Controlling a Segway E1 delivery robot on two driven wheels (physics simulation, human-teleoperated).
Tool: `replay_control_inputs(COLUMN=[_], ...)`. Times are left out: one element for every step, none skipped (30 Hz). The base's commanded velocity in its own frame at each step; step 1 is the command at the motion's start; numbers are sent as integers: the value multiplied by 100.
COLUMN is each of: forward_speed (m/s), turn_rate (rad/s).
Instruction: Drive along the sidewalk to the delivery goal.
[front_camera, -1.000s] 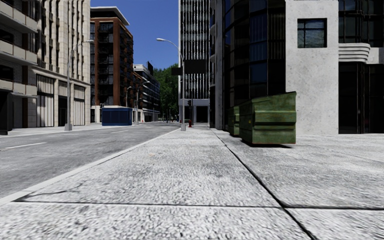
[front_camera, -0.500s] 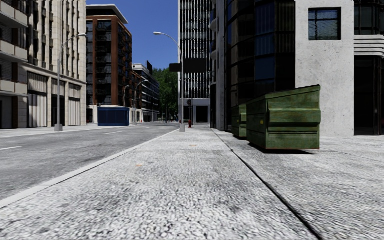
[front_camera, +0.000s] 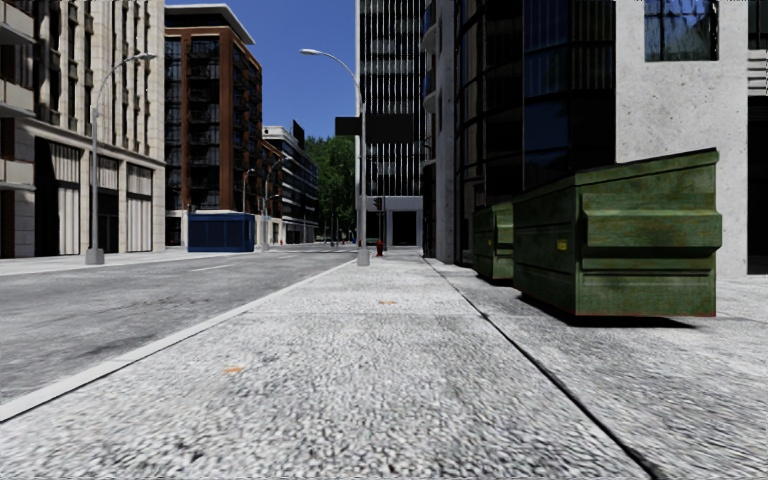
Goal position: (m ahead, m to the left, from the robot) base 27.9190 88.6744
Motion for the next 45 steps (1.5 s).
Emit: replay_control_inputs(forward_speed=[200,200,200,200,200,200,200,200,200,200,200,200,200,200,200,200,200,200,200,200,200,200,200,200,200,200,200,200,200,200,200,200,200,200,200,200,200,200,200,200,200,200,200,200,200], turn_rate=[0,0,-29,-50,-90,-96,-96,-89,0,0,0,0,0,0,0,0,0,0,0,0,0,0,0,0,0,0,0,0,0,0,0,0,0,0,0,0,0,0,0,0,0,0,0,0,0])
